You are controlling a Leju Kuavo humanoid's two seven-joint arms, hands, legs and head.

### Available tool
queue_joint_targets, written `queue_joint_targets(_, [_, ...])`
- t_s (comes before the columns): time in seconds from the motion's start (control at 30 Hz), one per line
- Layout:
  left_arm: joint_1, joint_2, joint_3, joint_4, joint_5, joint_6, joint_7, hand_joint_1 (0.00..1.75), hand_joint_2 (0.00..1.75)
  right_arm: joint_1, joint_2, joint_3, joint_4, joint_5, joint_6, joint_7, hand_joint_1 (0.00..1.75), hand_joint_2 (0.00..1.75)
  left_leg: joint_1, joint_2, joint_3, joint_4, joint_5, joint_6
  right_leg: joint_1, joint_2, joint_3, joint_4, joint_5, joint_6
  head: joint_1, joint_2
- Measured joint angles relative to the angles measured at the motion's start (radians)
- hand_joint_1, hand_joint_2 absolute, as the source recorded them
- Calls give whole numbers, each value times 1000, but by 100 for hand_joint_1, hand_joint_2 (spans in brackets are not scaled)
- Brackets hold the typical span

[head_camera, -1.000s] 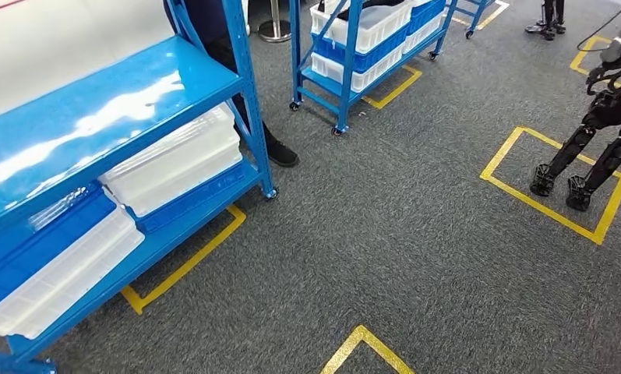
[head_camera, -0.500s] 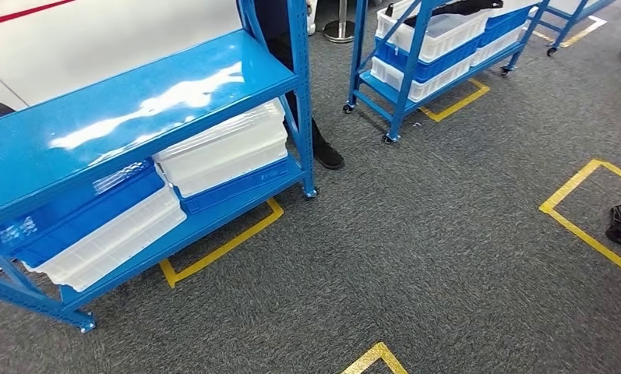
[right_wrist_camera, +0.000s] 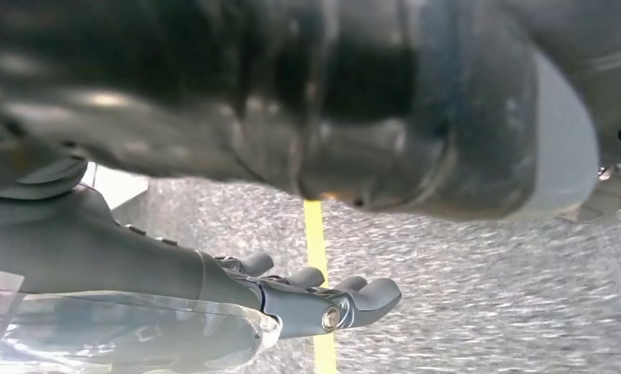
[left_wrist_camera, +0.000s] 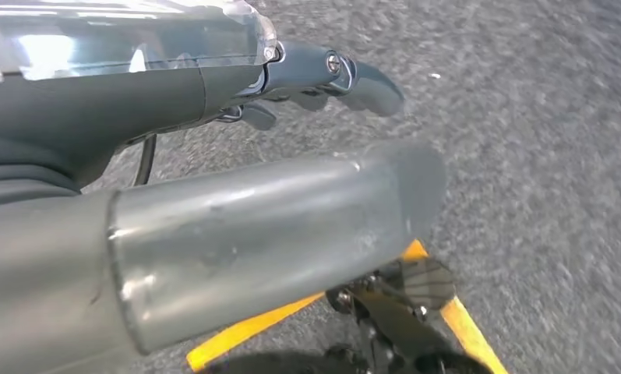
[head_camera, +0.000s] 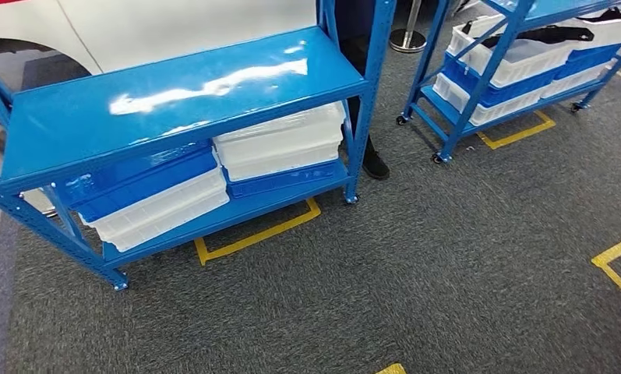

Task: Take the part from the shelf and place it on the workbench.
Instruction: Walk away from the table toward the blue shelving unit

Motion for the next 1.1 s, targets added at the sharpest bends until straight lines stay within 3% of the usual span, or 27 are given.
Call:
queue_joint_targets(0.07, [-3, -1, 0, 0, 0, 0, 1, 0, 0, 3, 0, -1, 0, 1, 0, 2, 0, 0, -2, -25, -2, 0, 1, 6, -1, 40, -66, 126, -58, 0, 0, 0])
queue_joint_targets(0.1, [-4, -1, 0, 0, 0, 0, 2, 0, 0, 3, 0, -1, 0, 1, 0, 3, 0, 0, -2, -39, -1, 0, 0, 6, -1, 46, -93, 173, -69, 0, 0, 0])
queue_joint_targets(0.13, [-3, -1, 0, 0, 0, 0, 4, 0, 0, 4, -1, -2, 0, 2, 0, 5, 0, 0, -3, -55, 0, 1, -1, 7, -1, 49, -108, 189, -60, 0, 0, 0])
queue_joint_targets(0.17, [-3, -1, 0, 0, 0, 0, 6, 0, 0, 4, -1, -2, 0, 2, 0, 6, 0, 0, -3, -71, 2, 2, -2, 6, -1, 52, -103, 166, -31, -2, 0, 0])
queue_joint_targets(0.2, [-2, -1, 0, 0, 0, 0, 7, 0, 0, 4, -2, -3, 0, 3, 0, 7, 0, 0, -3, -87, 4, 4, -4, 4, -1, 62, -82, 108, 13, -5, 0, 0])
queue_joint_targets(0.27, [-2, -4, 0, 0, 1, 0, 8, 0, 0, 7, -4, -6, 0, 3, 0, 10, 0, 0, -4, -116, 2, 11, -8, -2, -2, 109, -35, -14, 74, -12, 0, 0])
queue_joint_targets(0.33, [-2, -6, 0, 0, 3, 1, 8, 0, 0, 7, -6, -8, 0, 4, 0, 12, 0, 0, -2, -139, -5, 16, -10, -14, 0, 135, -17, -64, 86, -17, 0, 0])
queue_joint_targets(0.4, [2, -5, 0, 0, 4, 1, 8, 0, 0, 4, -6, -8, 0, 5, 0, 13, 0, 0, 1, -154, -10, 15, -9, -27, 1, 113, -14, -71, 88, -24, 0, 0])
queue_joint_targets(0.47, [4, -4, 0, 0, 4, 2, 8, 0, 0, 4, -6, -8, 0, 5, 1, 13, 0, 0, 0, -111, -24, 42, -28, -38, -2, 87, -5, -83, 90, -37, 0, 0])
queue_joint_targets(0.53, [0, -4, 0, 0, 3, 2, 8, 0, 0, 8, -6, -8, 0, 5, 0, 14, 0, 0, 0, -47, -71, 141, -83, -47, -2, 59, 1, -90, 89, -48, -1, 0])
queue_joint_targets(0.6, [-3, -5, 0, 0, 4, 2, 8, 0, 0, 10, -6, -11, 0, 2, -5, 12, 0, 0, 5, -28, -135, 262, -132, -54, 0, 35, 2, -89, 84, -51, -1, 0])
queue_joint_targets(0.63, [-3, -6, 0, 0, 4, 1, 6, 0, 0, 10, -6, -13, 0, 0, -9, 10, 0, 0, 7, -26, -149, 288, -132, -57, 1, 26, 3, -89, 81, -49, -1, 0])
queue_joint_targets(0.67, [0, -6, 0, 0, 5, 1, 5, 0, 0, 10, -6, -15, 0, -1, -12, 8, 0, 0, 8, -24, -143, 277, -114, -57, 1, 20, 6, -89, 76, -47, -1, 0])
queue_joint_targets(0.7, [2, -5, 0, 0, 6, 0, 2, 0, 0, 9, -6, -17, 0, -2, -13, 6, 0, 0, 8, -23, -116, 227, -81, -56, 0, 15, 11, -88, 71, -44, -1, 0])
queue_joint_targets(0.77, [4, -5, 0, 0, 6, -1, -3, 0, 0, 8, -6, -17, 0, -2, -13, 3, 0, 0, 5, -11, -41, 91, -28, -45, 1, 6, 23, -88, 60, -36, -1, 0])
queue_joint_targets(0.83, [2, -4, 0, 0, 6, -3, -7, 0, 0, 6, -6, -17, 0, -2, -11, 0, 0, 0, -2, -2, -2, 17, -26, -29, 2, 0, 34, -91, 52, -23, -1, 0])
queue_joint_targets(0.97, [8, -4, 0, -1, 6, -4, -9, 0, 0, 1, -6, -17, 1, -2, -7, -2, 0, 0, 0, -12, 32, -10, -37, 3, -1, 11, 45, -60, 56, 2, 0, 0])
queue_joint_targets(1.03, [9, -5, 0, -1, 6, -4, -10, 0, 0, 2, -6, -18, 1, -1, -6, -2, 0, 0, 1, -16, 57, -15, -43, 13, -3, 34, -10, 31, 26, 6, 0, 0])
queue_joint_targets(1.1, [8, -6, 0, -1, 6, -4, -10, 0, 0, 4, -6, -18, 1, -1, -7, -3, 0, 0, -1, -21, 76, -15, -59, 15, -2, 47, -103, 152, -18, 10, 0, 0])
